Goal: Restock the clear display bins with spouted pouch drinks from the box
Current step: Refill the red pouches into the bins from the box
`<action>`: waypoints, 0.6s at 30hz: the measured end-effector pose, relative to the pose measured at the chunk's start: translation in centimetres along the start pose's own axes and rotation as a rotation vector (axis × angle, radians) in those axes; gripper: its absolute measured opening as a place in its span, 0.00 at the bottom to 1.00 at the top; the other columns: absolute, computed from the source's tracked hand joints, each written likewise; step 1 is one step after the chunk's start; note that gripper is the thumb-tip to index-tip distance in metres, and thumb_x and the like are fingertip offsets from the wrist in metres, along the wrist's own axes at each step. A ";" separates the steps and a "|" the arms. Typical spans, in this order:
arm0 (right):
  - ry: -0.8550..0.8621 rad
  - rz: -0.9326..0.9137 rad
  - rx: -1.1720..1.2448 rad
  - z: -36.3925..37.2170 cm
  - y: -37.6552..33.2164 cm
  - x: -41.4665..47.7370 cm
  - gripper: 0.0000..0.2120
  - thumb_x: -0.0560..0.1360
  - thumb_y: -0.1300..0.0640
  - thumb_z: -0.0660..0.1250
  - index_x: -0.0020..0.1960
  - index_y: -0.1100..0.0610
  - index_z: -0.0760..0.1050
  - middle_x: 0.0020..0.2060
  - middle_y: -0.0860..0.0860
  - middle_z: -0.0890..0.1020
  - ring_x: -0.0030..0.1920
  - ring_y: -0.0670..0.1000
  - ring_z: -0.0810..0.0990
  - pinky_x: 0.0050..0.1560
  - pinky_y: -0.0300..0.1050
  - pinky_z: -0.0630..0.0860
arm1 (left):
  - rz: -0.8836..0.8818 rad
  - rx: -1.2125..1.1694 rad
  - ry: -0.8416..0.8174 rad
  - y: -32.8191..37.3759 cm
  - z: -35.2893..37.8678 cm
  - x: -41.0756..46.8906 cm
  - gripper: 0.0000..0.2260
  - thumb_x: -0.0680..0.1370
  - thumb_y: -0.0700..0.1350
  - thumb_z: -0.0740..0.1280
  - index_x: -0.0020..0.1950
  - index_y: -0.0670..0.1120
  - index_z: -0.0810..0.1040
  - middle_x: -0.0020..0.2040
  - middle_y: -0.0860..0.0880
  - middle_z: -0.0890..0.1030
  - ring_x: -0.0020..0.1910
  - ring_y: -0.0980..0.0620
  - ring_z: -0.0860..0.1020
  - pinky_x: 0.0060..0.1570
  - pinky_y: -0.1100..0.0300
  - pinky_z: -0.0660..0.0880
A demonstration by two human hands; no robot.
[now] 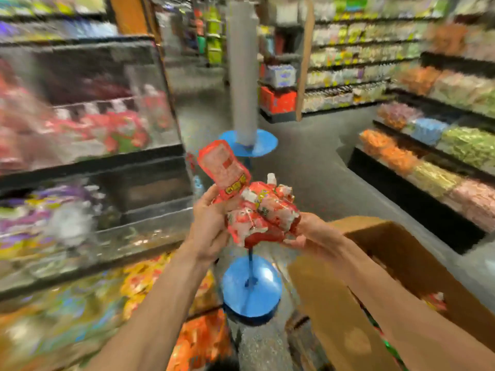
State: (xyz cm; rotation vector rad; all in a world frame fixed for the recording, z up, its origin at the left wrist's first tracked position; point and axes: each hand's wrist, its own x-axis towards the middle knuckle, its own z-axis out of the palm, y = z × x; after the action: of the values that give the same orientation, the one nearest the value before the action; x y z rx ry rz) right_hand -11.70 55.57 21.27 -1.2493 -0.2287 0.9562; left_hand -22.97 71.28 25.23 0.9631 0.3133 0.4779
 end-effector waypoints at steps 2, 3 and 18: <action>-0.124 -0.022 -0.024 6.3 0.6 0.9 0.08 0.78 0.68 0.64 0.53 0.62 0.80 0.44 0.54 0.86 0.42 0.49 0.85 0.40 0.44 0.82 | 0.073 -0.022 0.105 4.1 -3.9 -2.3 0.15 0.74 0.27 0.64 0.55 0.41 0.80 0.42 0.46 0.85 0.37 0.52 0.82 0.39 0.59 0.81; -0.171 -0.022 -0.040 9.6 1.0 1.6 0.07 0.78 0.67 0.64 0.51 0.61 0.80 0.42 0.53 0.85 0.39 0.48 0.85 0.40 0.44 0.83 | 0.109 -0.035 0.158 6.1 -6.0 -3.5 0.14 0.75 0.27 0.64 0.53 0.42 0.80 0.42 0.47 0.85 0.37 0.53 0.82 0.39 0.59 0.81; -0.706 0.089 0.200 46.7 8.6 0.8 0.14 0.82 0.50 0.59 0.59 0.54 0.80 0.55 0.53 0.81 0.54 0.54 0.81 0.60 0.54 0.73 | 0.351 -0.114 0.486 26.7 -29.2 -16.4 0.12 0.75 0.28 0.66 0.55 0.41 0.80 0.48 0.41 0.85 0.42 0.46 0.85 0.40 0.53 0.83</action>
State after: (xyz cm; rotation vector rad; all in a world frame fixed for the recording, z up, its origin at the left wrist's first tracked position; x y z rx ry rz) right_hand -44.63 88.79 29.78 -0.7058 -0.6151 1.4386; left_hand -57.02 96.17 32.77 0.7830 0.5509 1.0458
